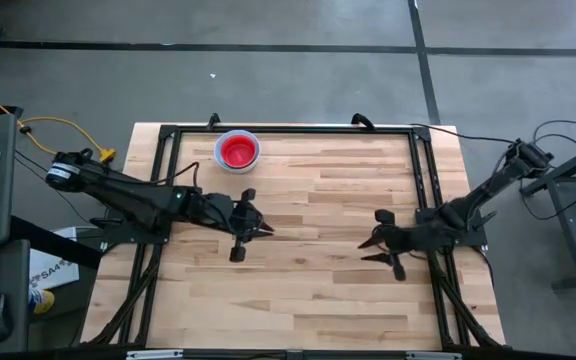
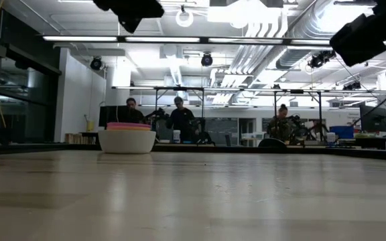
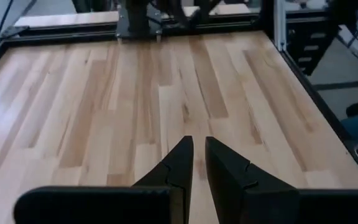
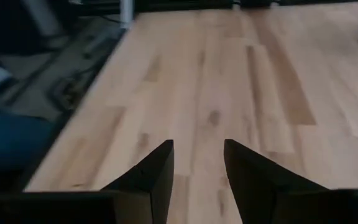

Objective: Nest bowls inside each other
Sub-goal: Return to Home Position

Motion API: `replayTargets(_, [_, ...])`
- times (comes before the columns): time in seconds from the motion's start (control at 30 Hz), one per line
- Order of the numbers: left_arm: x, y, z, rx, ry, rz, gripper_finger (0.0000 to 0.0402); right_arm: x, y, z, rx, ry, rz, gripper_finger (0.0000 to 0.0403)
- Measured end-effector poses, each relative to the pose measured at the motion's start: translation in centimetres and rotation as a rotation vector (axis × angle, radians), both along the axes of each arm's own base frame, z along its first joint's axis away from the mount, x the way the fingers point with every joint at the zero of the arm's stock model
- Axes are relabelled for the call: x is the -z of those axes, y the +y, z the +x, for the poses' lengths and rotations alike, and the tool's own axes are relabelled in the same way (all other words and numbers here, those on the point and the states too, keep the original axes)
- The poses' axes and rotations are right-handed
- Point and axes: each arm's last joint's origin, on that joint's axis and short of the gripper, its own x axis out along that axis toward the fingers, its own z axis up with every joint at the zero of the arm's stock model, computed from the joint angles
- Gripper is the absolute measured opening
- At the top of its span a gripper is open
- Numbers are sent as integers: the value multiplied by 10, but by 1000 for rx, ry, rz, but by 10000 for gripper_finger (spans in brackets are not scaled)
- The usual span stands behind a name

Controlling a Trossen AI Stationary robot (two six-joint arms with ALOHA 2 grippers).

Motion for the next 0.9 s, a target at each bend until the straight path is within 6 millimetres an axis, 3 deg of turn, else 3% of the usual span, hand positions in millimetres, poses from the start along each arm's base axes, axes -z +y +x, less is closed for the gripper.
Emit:
replayTargets(0.27, [7,0,5,-62,22,-59,42,11,-13,-19,-168,-52,56,135])
replayTargets(0.9, [10,-2,18,-94,-24,-113,42,20,-29,-48,-247,-302,148,135])
